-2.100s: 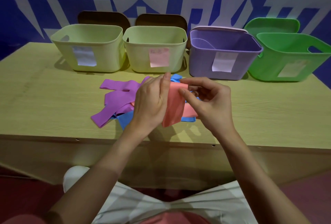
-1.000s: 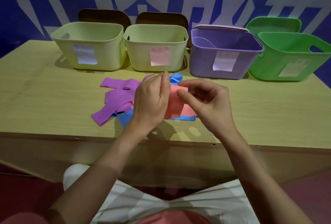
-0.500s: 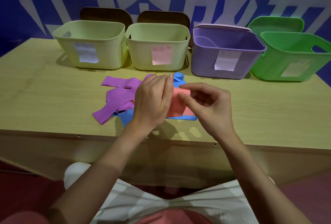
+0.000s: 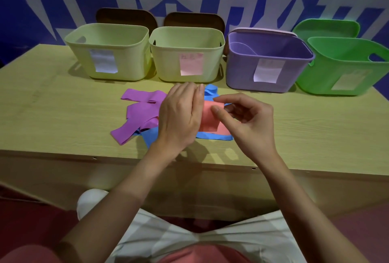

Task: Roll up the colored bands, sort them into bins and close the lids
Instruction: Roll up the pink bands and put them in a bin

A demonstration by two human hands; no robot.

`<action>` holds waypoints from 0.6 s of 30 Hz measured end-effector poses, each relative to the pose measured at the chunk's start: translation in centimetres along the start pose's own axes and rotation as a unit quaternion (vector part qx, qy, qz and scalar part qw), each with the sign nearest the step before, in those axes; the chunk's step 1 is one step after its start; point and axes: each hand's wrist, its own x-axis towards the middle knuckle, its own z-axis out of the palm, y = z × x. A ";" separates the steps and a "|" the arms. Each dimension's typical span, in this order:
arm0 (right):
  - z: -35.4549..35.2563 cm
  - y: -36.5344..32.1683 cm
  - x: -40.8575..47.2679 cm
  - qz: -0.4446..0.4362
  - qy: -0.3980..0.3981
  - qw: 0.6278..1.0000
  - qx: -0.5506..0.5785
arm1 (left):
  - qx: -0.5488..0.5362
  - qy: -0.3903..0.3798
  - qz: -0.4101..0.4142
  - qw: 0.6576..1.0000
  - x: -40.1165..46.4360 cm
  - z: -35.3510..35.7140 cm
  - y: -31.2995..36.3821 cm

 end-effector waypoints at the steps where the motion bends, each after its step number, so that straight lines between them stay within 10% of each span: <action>1: 0.0 0.0 0.0 0.002 0.001 1.000 0.001 | 0.006 0.001 0.006 1.000 -0.1 0.0 0.0; 18: 0.2 0.1 -0.1 -0.018 -0.006 1.000 -0.015 | -0.024 0.026 -0.011 0.999 -0.5 -0.1 0.0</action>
